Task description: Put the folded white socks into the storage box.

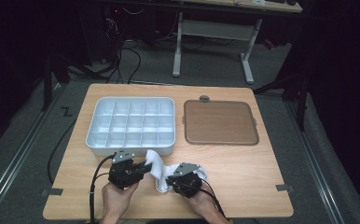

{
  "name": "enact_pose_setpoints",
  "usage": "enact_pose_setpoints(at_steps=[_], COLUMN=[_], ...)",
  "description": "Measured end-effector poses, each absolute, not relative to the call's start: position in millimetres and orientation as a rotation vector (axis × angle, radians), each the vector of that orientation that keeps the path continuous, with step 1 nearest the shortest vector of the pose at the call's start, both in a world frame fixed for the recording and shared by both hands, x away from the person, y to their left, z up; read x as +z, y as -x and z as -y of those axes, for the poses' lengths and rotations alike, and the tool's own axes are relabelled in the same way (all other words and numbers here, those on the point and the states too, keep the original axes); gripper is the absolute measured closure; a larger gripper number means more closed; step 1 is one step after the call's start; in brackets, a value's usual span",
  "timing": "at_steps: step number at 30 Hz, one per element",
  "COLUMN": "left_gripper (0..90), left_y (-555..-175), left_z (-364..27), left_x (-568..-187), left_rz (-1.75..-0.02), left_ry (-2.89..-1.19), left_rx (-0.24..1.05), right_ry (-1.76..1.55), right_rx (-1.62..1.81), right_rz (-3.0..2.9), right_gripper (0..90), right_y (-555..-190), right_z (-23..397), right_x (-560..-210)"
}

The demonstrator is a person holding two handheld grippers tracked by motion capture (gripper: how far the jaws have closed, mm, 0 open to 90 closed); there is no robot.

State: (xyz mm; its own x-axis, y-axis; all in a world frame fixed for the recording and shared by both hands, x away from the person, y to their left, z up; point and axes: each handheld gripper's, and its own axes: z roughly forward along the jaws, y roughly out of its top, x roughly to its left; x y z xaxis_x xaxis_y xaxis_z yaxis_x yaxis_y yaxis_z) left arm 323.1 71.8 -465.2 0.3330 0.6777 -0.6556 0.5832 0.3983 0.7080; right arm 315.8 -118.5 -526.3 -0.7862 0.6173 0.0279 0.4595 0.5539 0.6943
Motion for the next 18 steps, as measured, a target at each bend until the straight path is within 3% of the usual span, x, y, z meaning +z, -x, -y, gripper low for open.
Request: enact_pose_setpoints(at_steps=[18], left_gripper=[78.1], left_y=[-324.9], left_z=[-56.9], left_x=[-463.9], left_rz=[-1.291], left_ry=[-1.282], left_rx=[0.048], right_ry=[-0.869], right_rx=[1.075], right_rz=[-2.555], right_gripper=[84.3], right_y=[-317.6], right_z=[97.4], right_x=[-528.9])
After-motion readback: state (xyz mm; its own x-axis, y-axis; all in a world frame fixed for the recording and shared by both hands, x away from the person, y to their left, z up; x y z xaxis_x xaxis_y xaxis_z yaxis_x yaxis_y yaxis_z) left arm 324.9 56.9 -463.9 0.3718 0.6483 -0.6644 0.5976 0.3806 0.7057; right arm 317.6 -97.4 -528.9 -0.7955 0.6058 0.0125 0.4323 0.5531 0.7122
